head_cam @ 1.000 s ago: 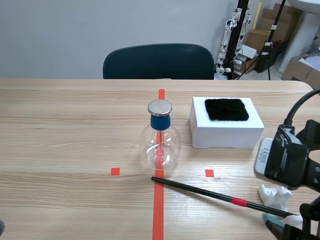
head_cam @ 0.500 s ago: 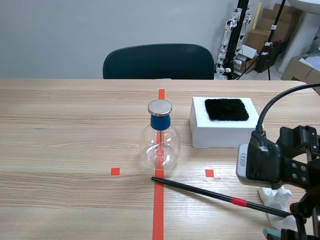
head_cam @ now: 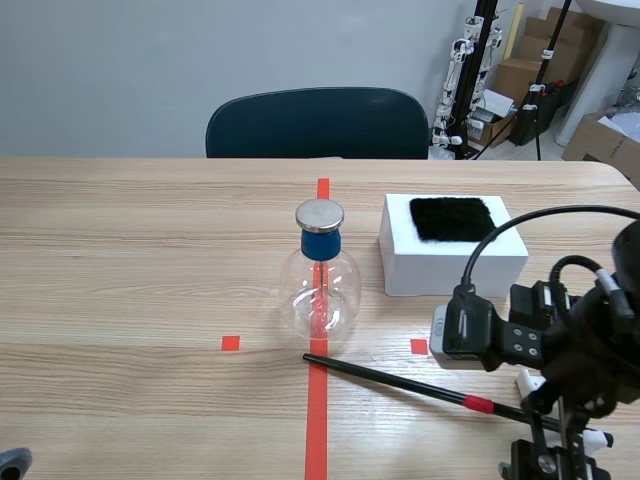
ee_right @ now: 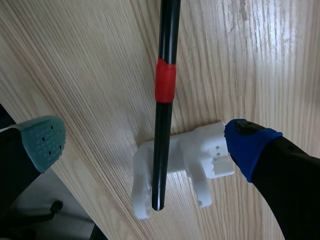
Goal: Do the electroscope experiment. pick up the black charging rod
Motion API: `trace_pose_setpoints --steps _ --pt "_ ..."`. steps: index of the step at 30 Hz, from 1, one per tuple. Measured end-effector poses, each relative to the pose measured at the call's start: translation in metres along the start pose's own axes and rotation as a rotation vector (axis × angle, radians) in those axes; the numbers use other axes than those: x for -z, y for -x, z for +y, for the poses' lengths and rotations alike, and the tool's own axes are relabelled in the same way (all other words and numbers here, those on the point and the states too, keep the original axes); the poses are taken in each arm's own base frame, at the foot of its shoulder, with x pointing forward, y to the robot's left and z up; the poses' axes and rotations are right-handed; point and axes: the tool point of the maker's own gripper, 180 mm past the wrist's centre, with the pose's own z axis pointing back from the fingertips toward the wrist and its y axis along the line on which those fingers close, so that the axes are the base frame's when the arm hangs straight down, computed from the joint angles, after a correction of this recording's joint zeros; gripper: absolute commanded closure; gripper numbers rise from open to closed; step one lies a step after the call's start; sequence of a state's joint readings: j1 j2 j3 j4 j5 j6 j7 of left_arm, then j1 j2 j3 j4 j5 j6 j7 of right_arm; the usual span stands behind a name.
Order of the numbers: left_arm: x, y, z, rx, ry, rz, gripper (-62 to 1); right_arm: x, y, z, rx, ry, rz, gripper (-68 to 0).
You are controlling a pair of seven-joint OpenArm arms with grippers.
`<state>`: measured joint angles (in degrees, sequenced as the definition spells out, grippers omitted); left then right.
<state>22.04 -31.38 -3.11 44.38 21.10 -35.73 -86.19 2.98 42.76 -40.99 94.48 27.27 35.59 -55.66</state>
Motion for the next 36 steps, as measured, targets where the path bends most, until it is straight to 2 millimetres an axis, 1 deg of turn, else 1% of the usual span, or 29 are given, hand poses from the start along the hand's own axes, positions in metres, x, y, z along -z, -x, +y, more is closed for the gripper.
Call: trace_pose_setpoints --steps 6,11,14,16,22,29,34,36 --pt "0.001 0.002 -0.002 -0.007 -0.004 -0.001 -62.3 0.015 -0.011 0.0 0.009 -0.031 0.02 -67.9" --pt "0.002 0.003 -0.003 -0.011 -0.006 -0.005 -62.3 0.02 -0.023 0.002 -0.017 -0.048 0.025 -67.9" --pt "0.003 0.005 -0.007 -0.015 0.0 -0.002 -62.3 0.021 -0.026 0.003 -0.03 -0.054 0.025 -67.9" --pt "0.004 0.008 -0.011 -0.009 0.011 0.008 -62.3 0.022 -0.025 0.004 -0.011 -0.072 0.022 -67.9" --pt "0.002 0.011 -0.011 -0.016 0.0 0.009 -62.3 0.029 -0.02 0.008 0.1 -0.103 0.024 -67.9" --pt "0.002 0.011 -0.011 0.01 -0.001 0.009 -62.3 0.03 -0.024 0.008 0.105 -0.108 0.001 -67.9" --pt "0.005 0.012 -0.015 0.006 -0.015 -0.008 -62.3 0.031 -0.021 0.004 0.134 -0.097 0.01 -67.9" --pt "0.006 0.013 -0.016 0.013 -0.019 -0.009 -62.3 0.033 -0.019 -0.001 0.148 -0.089 0.012 -67.9"
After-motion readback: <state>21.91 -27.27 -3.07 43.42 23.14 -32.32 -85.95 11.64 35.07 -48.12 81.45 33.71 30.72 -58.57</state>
